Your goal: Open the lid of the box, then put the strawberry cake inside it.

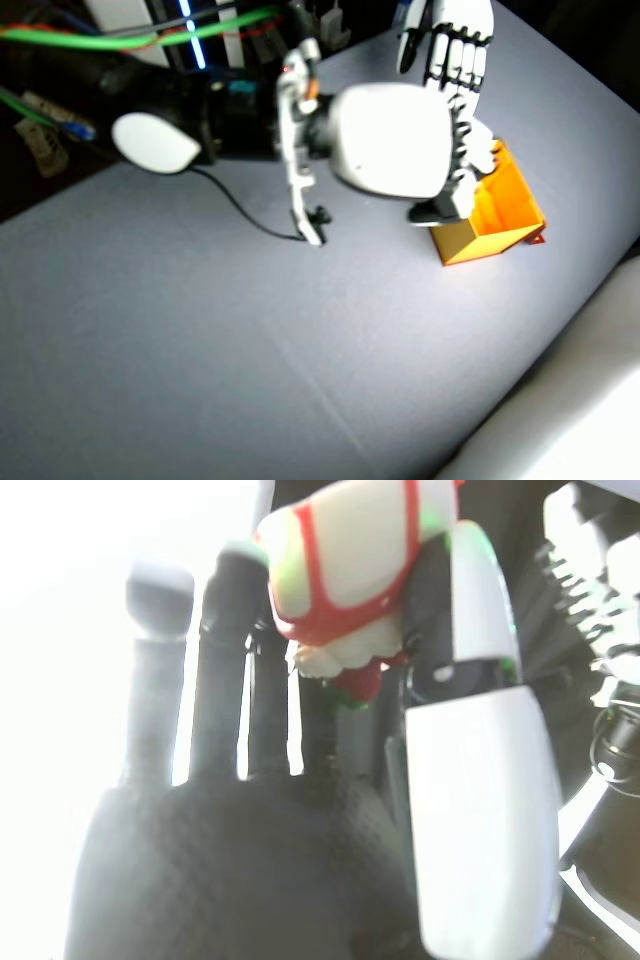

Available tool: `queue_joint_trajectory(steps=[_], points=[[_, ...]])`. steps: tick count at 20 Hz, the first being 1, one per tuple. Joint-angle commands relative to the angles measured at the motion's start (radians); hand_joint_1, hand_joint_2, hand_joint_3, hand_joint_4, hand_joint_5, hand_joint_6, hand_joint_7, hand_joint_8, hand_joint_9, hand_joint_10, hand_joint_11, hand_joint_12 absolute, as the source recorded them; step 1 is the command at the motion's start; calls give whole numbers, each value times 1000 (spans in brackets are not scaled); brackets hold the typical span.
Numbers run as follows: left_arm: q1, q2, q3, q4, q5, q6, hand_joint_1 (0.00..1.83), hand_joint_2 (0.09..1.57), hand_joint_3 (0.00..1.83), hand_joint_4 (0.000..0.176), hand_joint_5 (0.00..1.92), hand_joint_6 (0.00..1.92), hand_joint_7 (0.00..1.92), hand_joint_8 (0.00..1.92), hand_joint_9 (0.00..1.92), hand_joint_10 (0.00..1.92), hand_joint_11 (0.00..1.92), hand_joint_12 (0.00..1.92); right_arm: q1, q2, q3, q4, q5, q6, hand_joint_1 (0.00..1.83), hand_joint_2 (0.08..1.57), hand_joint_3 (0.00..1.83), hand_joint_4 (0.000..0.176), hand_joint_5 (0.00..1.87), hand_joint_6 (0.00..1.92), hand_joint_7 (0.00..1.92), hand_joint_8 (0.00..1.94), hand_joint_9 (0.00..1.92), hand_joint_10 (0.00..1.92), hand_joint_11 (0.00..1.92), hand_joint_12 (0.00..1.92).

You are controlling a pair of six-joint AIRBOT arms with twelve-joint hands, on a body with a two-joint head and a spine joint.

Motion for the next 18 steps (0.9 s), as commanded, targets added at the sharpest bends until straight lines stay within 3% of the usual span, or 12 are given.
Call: queue_joint_trajectory(steps=[1, 3, 7, 8, 9, 10, 11, 12, 13, 15, 17, 18], points=[[-3, -7, 5, -13, -111, -7, 650, 1344, 4, 14, 144, 2, 0, 0, 0, 0, 0, 592, 23, -7, 12, 10, 90, 4, 1325, 1254, 3, 0, 687, 1208, 703, 1454, 676, 1642, 524, 1732], [-3, -28, 17, -13, -110, -20, 594, 1346, 1, 10, 144, 0, 0, 0, 0, 0, 0, 491, 34, -44, 40, 7, 61, 3, 1203, 1271, 2, 0, 669, 1146, 754, 1620, 837, 1613, 843, 1818], [-4, -56, 34, -13, -105, -35, 552, 1358, 1, 6, 110, 2, 0, 0, 0, 0, 0, 168, 53, -131, 100, 7, 10, 3, 1184, 1289, 1, 0, 696, 1131, 674, 1720, 690, 1472, 684, 1761], [-5, -59, 36, -13, -104, -36, 587, 1360, 1, 19, 93, 1, 0, 0, 0, 0, 0, 227, 55, -142, 107, 7, 4, 3, 1192, 1269, 0, 0, 696, 1176, 739, 1613, 704, 1295, 601, 1618], [-6, -63, 39, -13, -103, -38, 634, 1355, 0, 38, 86, 3, 0, 0, 0, 0, 0, 448, 58, -154, 117, 7, -9, 3, 1188, 1280, 0, 0, 628, 1237, 768, 1587, 833, 1310, 785, 1620], [-7, -68, 42, -13, -101, -41, 632, 1355, 0, 33, 88, 2, 0, 0, 0, 0, 0, 540, 62, -172, 131, 7, -31, 3, 1184, 1287, 1, 0, 589, 1307, 779, 1563, 827, 1264, 758, 1578], [-8, -71, 44, -13, -99, -43, 593, 1353, 0, 25, 98, 3, 0, 0, 0, 0, 0, 188, 64, -187, 146, 7, -51, 2, 1159, 1323, 0, 0, 585, 1317, 678, 1719, 694, 1374, 661, 1643], [-8, -74, 46, -13, -98, -44, 571, 1351, 0, 15, 131, 14, 0, 0, 0, 0, 0, 113, 65, -200, 158, 7, -69, 2, 1112, 1321, 0, 0, 648, 1387, 607, 1664, 623, 1197, 444, 1546], [-9, -77, 46, -13, -99, -45, 576, 1361, 0, 1, 139, 7, 0, 0, 0, 0, 0, 176, 65, -206, 166, 7, -75, 2, 1092, 1328, 1, 0, 624, 1446, 602, 1647, 599, 1125, 333, 1509], [-9, -86, 49, -13, -98, -49, 563, 1370, 0, 16, 152, 3, 0, 0, 0, 0, 0, 647, 65, -216, 177, 8, -86, 2, 1122, 1340, 0, 0, 520, 1479, 683, 1658, 663, 1329, 568, 1640], [-9, -91, 53, -12, -98, -57, 507, 1376, 0, 0, 174, 5, 0, 0, 0, 0, 0, 364, 66, -226, 188, 11, -100, 2, 1076, 1343, 0, 10, 576, 1531, 604, 1624, 609, 970, 466, 1346], [-10, -92, 54, -12, -98, -57, 560, 1368, 0, 0, 190, 5, 0, 0, 0, 0, 0, 432, 66, -228, 190, 11, -104, 2, 1090, 1267, 0, 0, 476, 832, 513, 801, 546, 671, 293, 1123]])
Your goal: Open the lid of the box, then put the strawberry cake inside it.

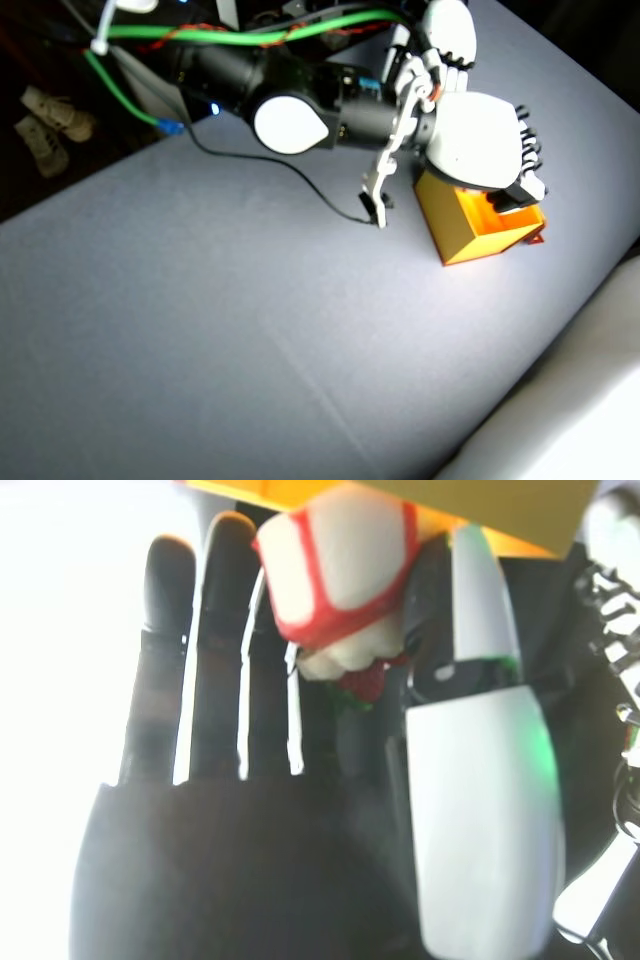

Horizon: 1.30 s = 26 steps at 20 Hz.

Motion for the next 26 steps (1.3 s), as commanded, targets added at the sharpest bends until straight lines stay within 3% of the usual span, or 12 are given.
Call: queue_joint_trajectory(steps=[1, 2, 4, 6, 8, 10, 13, 16, 18, 21, 24, 26], points=[[-8, -4, 6, -11, -116, -5, 552, 1367, 0, 12, 191, 2, 0, 0, 0, 0, 0, 500, 17, 0, 3, 9, 100, 1, 1024, 1205, 0, 0, 421, 422, 478, 341, 476, 358, 184, 989], [-8, -5, 6, -11, -117, -5, 506, 1372, 0, 29, 176, 4, 0, 0, 0, 0, 0, 389, 17, 0, 2, 9, 99, 1, 985, 1181, 0, 0, 419, 195, 470, 126, 469, 165, 172, 891], [-8, -6, 6, -12, -121, -5, 515, 1369, 0, 1, 127, 9, 0, 0, 0, 0, 0, 596, 17, 0, 1, 9, 96, 1, 948, 1147, 0, 0, 390, 37, 453, 17, 522, 66, 194, 988], [-8, -6, 7, -14, -124, -5, 553, 1367, 0, 25, 104, 15, 0, 0, 0, 0, 0, 783, 17, 0, 0, 9, 95, 1, 915, 1138, 0, 0, 364, 6, 428, 1, 495, 23, 68, 1041], [-8, -6, 7, -16, -126, -5, 546, 1376, 1, 18, 95, 3, 0, 0, 0, 0, 0, 529, 17, 0, -3, 9, 94, 1, 914, 1128, 0, 0, 343, 0, 389, 0, 463, 3, 51, 1034], [-8, -6, 6, -19, -131, -5, 544, 1373, 0, 25, 101, 2, 0, 0, 0, 0, 0, 684, 17, 0, -11, 8, 94, 1, 810, 1171, 7, 0, 262, 0, 338, 4, 406, 8, 1, 1116], [-8, -5, 2, -23, -140, -5, 578, 1367, 0, 44, 101, 5, 0, 0, 0, 0, 0, 366, 34, 22, -52, -15, 110, 1, 656, 1220, 5, 16, 177, 0, 204, 0, 282, 0, 0, 908], [-8, 1, -6, -36, -155, 1, 536, 1369, 0, 62, 55, 16, 0, 0, 0, 0, 0, 34, 33, 96, -128, -36, 160, 1, 579, 1269, 5, 4, 130, 0, 148, 0, 158, 0, 0, 637], [-7, 8, -14, -50, -173, 13, 575, 1361, 0, 32, 106, 7, 0, 0, 0, 0, 0, 189, 20, 164, -191, -60, 200, 1, 745, 1216, 0, 0, 146, 3, 148, 2, 162, 7, 0, 671], [-6, 20, -23, -62, -194, 28, 545, 1360, 1, 37, 81, 1, 0, 0, 0, 0, 0, 15, -20, 274, -284, -78, 265, 1, 534, 1264, 4, 0, 82, 4, 67, 4, 102, 10, 0, 722], [8, 34, -38, -89, -229, 48, 489, 1365, 0, 73, 3, 2, 0, 0, 0, 0, 0, 289, -48, 362, -374, -107, 314, 1, 260, 1342, 16, 32, 8, 0, 2, 0, 1, 0, 0, 302], [18, 46, -49, -103, -255, 58, 504, 1361, 0, 67, 0, 0, 0, 0, 0, 0, 0, 190, -90, 432, -424, -106, 368, 1, 401, 1369, 5, 13, 0, 0, 0, 0, 0, 0, 0, 45]])
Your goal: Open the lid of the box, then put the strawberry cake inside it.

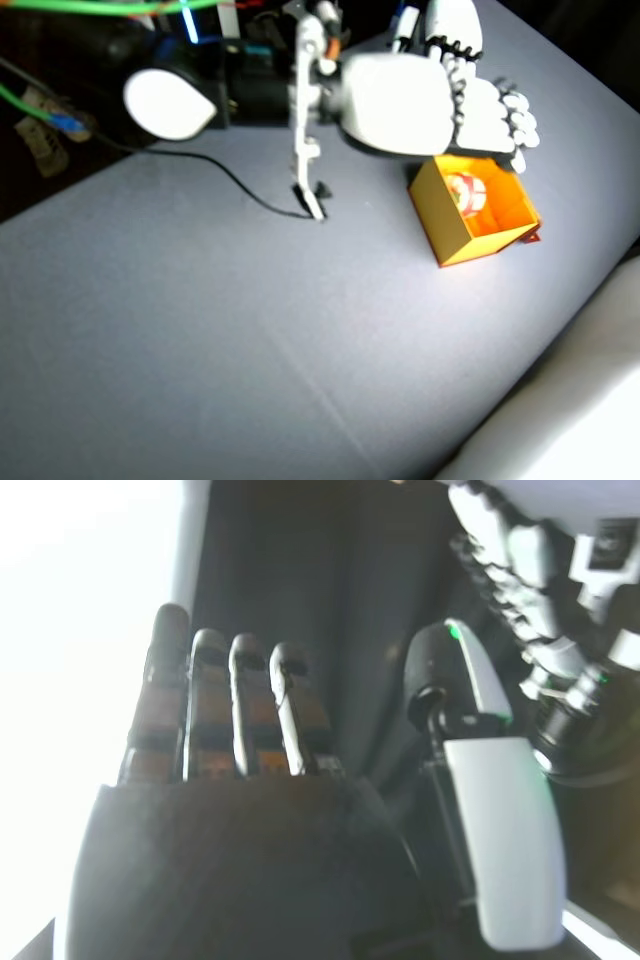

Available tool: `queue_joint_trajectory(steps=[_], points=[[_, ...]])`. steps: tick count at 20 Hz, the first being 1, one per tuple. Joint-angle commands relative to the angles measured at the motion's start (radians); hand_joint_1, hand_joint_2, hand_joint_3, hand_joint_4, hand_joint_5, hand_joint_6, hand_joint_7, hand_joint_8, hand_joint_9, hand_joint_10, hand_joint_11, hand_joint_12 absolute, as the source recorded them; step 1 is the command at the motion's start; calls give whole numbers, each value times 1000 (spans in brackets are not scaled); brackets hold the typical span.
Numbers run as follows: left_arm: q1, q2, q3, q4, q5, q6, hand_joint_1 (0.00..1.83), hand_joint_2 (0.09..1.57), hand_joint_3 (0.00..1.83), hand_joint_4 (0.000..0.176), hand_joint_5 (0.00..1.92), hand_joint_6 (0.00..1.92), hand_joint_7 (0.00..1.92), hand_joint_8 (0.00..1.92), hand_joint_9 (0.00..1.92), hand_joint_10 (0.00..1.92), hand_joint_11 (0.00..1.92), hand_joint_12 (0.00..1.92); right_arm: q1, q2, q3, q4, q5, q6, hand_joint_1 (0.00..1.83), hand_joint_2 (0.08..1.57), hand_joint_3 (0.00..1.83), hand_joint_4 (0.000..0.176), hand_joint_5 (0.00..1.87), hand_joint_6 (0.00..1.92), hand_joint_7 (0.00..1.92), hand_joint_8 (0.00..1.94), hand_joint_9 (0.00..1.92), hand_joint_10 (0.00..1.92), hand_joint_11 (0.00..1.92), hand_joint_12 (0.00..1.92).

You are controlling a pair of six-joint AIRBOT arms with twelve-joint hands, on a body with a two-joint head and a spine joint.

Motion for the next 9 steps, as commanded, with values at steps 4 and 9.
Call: queue_joint_trajectory(steps=[4, 9], points=[[31, 41, -28, -41, -219, 28, 506, 1368, 1, 75, 0, 0, 0, 0, 0, 0, 0, 468, -127, 123, -72, 76, 261, 1, 279, 1360, 0, 54, 0, 0, 0, 0, 0, 0, 0, 0], [37, 56, -30, -87, -310, 65, 486, 1370, 0, 36, 0, 0, 0, 0, 0, 0, 0, 279, -332, 265, -162, 197, 450, 1, 190, 1380, 5, 92, 0, 0, 0, 0, 0, 0, 0, 0]])
